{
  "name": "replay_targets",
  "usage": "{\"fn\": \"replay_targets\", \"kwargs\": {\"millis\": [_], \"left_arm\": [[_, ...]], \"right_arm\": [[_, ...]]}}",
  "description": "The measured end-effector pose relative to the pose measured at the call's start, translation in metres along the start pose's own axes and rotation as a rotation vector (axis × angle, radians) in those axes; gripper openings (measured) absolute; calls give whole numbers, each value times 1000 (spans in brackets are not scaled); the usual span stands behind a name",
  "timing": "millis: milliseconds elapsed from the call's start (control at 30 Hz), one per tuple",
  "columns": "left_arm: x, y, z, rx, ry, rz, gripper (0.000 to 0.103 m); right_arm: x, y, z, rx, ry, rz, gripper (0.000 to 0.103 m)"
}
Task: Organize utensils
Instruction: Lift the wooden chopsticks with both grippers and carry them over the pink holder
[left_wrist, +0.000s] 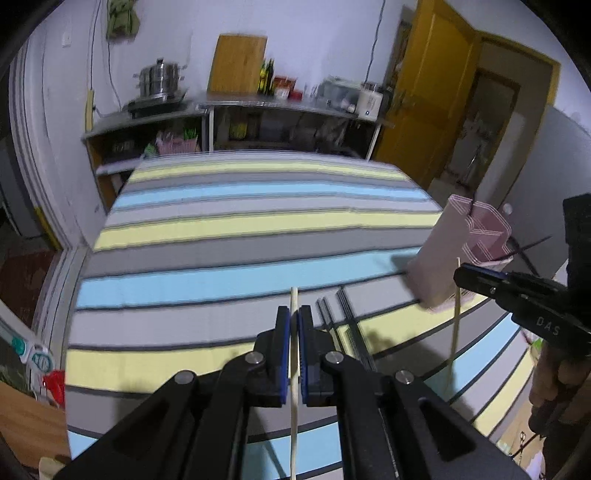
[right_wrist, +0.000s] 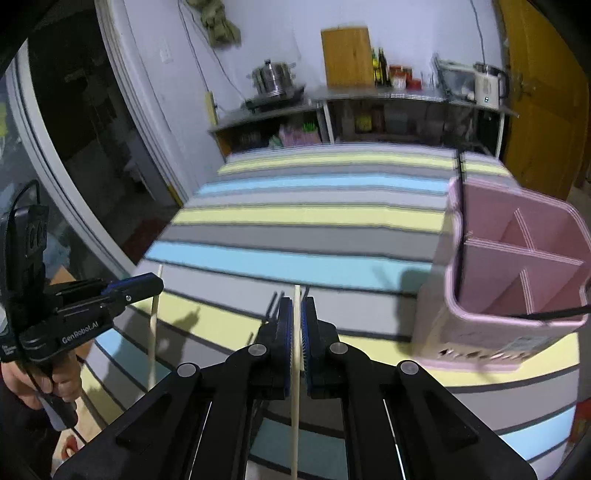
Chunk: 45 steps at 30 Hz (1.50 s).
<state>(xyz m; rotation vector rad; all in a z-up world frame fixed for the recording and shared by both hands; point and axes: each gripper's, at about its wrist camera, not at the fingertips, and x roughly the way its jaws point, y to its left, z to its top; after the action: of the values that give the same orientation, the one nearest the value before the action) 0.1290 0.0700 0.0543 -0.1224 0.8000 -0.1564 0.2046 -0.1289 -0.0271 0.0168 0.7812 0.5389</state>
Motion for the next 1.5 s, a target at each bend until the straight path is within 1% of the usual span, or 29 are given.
{"fn": "replay_targets", "kwargs": {"millis": [100, 233, 400, 633, 800, 1167, 1333, 1500], "left_arm": [[-18, -5, 11, 16, -42, -15, 5], [-34, -13, 23, 33, -84, -41, 5], [-45, -23, 32, 52, -112, -69, 5], [-44, -38, 45, 53, -116, -110, 5], [-42, -60, 57, 68, -119, -161, 5], [-32, -113, 101, 105, -124, -275, 5], [-36, -129, 124, 103, -155, -315, 5], [-29, -145, 145, 106, -180, -338, 5]], "right_arm": [[-22, 3, 7, -2, -50, 1, 5], [-41, 5, 9, -6, -94, 0, 5], [-59, 7, 11, -1, -139, 3, 5], [-82, 2, 11, 21, -191, -1, 5], [-95, -6, 14, 37, -219, -9, 5], [-144, -34, 28, 77, -317, -59, 5], [-165, -47, 41, 85, -366, -95, 5], [-179, -62, 55, 99, -413, -133, 5]]}}
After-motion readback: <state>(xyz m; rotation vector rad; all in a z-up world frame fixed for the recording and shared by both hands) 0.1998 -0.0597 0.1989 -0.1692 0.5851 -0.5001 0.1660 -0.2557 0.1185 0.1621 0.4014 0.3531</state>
